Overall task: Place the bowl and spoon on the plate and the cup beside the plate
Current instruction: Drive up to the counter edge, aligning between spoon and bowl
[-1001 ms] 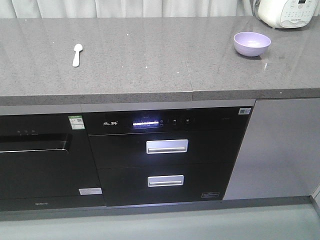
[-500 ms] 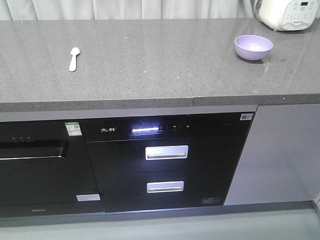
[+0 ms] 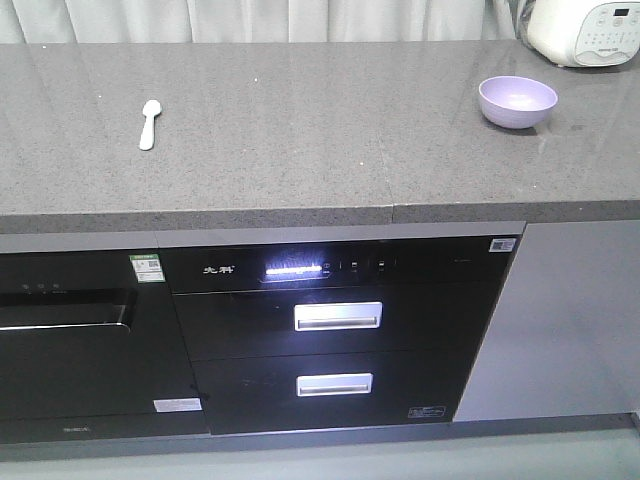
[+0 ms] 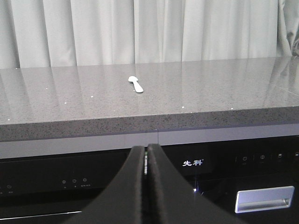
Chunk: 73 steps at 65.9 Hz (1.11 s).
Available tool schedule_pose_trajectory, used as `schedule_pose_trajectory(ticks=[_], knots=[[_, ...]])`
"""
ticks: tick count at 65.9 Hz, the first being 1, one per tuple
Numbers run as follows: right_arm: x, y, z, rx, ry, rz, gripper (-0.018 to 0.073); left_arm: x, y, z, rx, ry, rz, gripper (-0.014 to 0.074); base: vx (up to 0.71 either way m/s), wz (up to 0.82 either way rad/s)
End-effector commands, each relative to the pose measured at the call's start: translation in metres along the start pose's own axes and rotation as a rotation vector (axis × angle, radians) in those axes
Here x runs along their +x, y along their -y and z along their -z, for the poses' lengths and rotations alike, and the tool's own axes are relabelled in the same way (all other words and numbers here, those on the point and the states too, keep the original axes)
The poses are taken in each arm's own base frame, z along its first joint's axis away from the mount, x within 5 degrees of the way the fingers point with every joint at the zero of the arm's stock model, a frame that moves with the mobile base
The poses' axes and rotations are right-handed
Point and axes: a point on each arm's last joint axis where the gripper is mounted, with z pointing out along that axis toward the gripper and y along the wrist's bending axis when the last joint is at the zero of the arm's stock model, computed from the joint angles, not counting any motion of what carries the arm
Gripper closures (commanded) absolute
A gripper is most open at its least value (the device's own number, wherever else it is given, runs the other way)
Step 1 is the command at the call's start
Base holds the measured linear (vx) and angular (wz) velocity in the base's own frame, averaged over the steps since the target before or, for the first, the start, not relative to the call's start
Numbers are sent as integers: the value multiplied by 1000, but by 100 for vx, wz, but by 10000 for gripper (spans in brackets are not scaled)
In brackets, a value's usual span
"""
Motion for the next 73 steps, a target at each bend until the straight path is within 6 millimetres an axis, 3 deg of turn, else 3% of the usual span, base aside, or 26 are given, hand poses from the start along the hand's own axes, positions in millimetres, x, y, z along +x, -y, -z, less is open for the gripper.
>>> schedule_pose_trajectory(ticks=[1, 73], knots=[[-2, -1, 1, -7, 74, 9, 564, 4, 0, -2, 4, 30, 8, 602, 4, 2], [-2, -1, 1, -7, 74, 9, 564, 4, 0, -2, 4, 30, 8, 602, 4, 1]])
